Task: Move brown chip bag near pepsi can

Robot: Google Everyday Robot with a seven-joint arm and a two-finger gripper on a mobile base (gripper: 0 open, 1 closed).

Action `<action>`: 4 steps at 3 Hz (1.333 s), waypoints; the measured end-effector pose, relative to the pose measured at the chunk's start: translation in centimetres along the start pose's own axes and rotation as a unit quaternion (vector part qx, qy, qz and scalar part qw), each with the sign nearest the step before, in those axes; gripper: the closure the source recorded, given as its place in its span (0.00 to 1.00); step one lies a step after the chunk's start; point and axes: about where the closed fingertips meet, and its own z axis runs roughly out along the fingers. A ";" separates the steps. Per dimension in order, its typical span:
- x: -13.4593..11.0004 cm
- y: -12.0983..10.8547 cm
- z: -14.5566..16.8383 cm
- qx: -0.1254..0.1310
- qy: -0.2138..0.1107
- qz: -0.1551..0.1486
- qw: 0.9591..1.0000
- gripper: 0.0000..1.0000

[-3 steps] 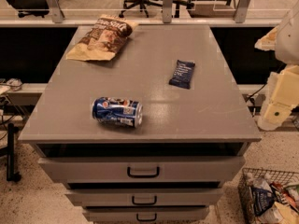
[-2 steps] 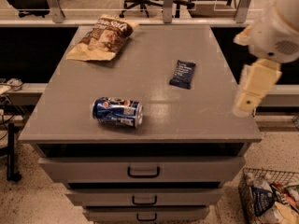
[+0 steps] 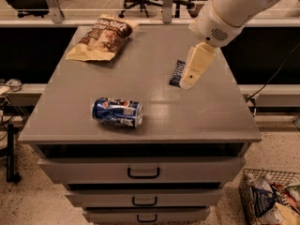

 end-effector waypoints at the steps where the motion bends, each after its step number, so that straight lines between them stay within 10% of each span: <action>1: 0.0 0.0 0.0 0.000 0.000 0.000 1.000 0.00; 4: -13.5 -11.4 13.4 0.036 -0.156 0.017 0.987 0.00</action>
Offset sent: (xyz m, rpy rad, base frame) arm 0.0700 0.0695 -0.0061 0.1442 -0.1446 0.0301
